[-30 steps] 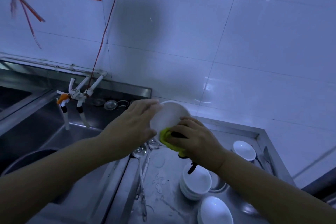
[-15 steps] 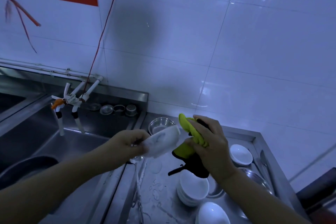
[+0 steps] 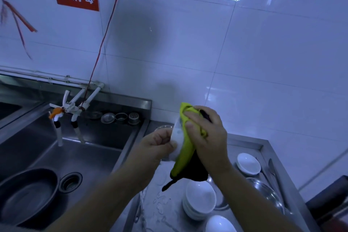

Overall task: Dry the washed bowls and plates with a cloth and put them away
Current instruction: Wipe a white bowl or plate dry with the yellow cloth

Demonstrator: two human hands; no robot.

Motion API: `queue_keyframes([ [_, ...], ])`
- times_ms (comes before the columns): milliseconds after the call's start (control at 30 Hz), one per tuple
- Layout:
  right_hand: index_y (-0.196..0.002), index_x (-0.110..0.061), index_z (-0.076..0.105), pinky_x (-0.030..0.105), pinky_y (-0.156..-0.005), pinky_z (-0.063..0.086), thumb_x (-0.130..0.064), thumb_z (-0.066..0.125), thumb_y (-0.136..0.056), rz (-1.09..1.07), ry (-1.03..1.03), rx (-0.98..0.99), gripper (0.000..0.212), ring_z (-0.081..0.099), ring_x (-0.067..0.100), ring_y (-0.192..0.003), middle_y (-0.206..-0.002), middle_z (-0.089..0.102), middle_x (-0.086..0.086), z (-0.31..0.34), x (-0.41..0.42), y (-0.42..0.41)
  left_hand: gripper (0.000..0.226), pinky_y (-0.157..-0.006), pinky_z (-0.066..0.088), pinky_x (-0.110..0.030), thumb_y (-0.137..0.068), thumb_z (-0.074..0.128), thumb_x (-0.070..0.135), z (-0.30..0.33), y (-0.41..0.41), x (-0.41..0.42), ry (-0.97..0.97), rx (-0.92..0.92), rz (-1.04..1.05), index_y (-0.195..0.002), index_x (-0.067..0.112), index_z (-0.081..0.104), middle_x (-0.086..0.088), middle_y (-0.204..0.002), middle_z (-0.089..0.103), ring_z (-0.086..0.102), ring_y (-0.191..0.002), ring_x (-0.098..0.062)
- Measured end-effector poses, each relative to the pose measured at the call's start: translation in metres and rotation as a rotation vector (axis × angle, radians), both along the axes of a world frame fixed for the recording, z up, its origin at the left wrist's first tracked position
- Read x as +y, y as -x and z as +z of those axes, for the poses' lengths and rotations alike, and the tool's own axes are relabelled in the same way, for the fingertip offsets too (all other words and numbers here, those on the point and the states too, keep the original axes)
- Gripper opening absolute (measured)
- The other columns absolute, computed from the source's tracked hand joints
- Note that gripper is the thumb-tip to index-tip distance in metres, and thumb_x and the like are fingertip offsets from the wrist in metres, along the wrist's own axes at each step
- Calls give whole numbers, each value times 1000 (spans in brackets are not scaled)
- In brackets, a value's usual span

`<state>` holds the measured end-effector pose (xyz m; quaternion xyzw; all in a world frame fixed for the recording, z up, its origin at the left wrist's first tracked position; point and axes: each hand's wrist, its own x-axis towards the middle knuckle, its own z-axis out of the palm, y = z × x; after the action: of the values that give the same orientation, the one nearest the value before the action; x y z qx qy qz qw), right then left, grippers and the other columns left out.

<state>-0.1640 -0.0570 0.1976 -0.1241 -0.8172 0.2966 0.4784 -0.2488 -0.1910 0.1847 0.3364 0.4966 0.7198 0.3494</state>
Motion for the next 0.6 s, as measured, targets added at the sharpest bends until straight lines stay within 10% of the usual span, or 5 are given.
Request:
queue_keyframes([
  [200, -90, -34, 74, 3, -83, 36, -23, 53, -89, 31, 309, -11, 23, 57, -7, -97, -103, 65, -9, 14, 14, 8, 26, -59, 53, -24, -75, 58, 13, 4, 7, -1, -31, -51, 9, -98, 8, 69, -16, -92, 71, 67, -77, -22],
  [433, -102, -29, 74, 19, -97, 35, -36, 58, -88, -45, -267, 40, 22, 44, 15, -113, -115, 55, -12, 6, -9, 17, 22, -64, 56, -32, -82, 61, 12, 6, 19, 1, -9, -46, 23, -101, 4, 67, -25, -96, 68, 64, -79, -28],
  [600, -106, -33, 71, 12, -93, 38, -32, 53, -91, -16, 111, 46, 24, 52, 5, -108, -108, 56, -17, 3, 3, 21, 21, -55, 55, -28, -74, 64, 4, 5, 26, -5, -93, -208, 13, -94, 2, 68, -16, -86, 71, 69, -72, -22],
])
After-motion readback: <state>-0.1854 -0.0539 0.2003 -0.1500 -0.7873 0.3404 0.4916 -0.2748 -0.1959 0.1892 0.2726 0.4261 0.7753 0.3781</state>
